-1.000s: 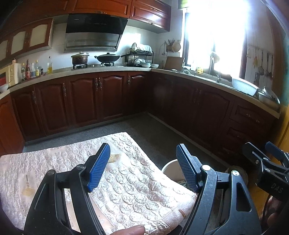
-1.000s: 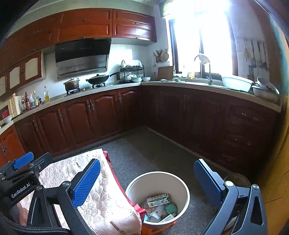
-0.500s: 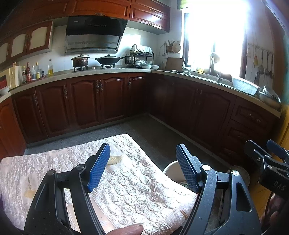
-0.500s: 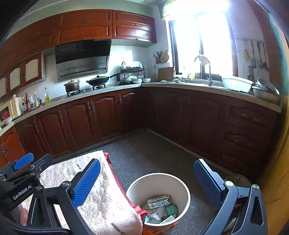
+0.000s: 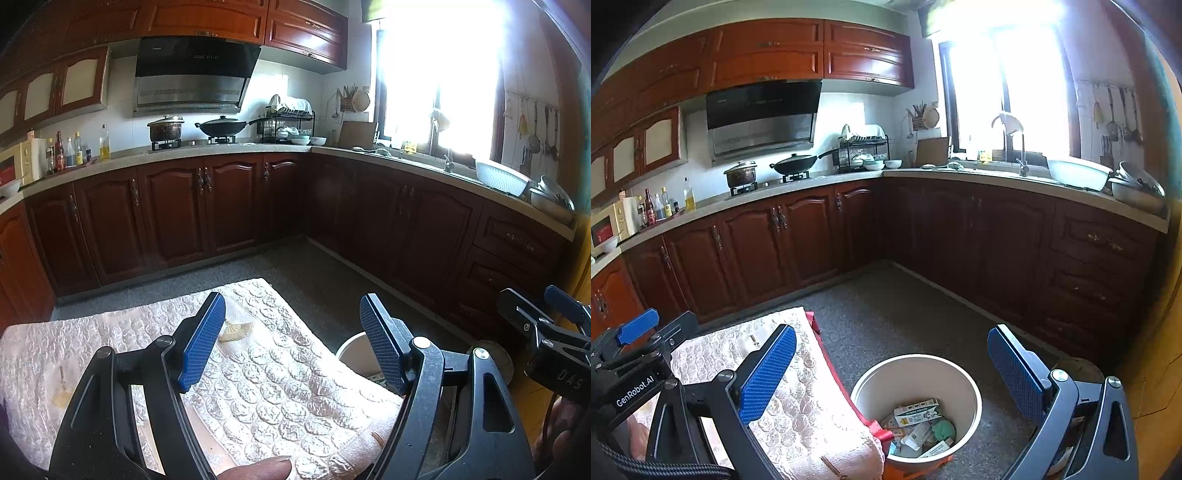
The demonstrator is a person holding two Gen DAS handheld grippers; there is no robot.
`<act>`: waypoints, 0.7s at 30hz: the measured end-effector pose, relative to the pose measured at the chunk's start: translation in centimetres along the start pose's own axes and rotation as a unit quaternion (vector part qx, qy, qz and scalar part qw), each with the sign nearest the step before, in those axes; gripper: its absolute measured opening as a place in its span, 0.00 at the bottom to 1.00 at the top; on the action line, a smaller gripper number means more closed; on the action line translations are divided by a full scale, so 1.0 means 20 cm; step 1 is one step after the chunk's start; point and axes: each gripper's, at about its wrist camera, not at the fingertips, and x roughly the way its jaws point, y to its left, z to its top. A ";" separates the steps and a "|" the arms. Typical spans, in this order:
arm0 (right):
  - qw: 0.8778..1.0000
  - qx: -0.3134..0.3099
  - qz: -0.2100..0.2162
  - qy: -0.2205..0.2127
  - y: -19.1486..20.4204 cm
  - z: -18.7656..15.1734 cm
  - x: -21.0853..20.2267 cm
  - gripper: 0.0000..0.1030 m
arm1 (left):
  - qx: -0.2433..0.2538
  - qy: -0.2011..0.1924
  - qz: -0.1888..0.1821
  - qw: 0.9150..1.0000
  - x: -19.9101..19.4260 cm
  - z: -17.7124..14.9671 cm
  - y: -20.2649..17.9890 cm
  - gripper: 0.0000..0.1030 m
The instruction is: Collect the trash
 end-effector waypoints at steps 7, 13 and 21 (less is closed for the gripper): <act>1.000 -0.002 0.000 -0.001 0.00 0.00 0.00 1.00 | 0.001 -0.002 0.003 1.000 0.00 0.00 0.00 0.72; 1.000 0.001 0.001 0.002 -0.01 0.01 0.01 1.00 | 0.002 0.000 0.006 1.000 0.00 0.00 -0.01 0.72; 1.000 0.003 0.000 0.006 -0.01 0.01 0.02 1.00 | 0.003 0.003 0.009 1.000 0.01 -0.01 0.00 0.73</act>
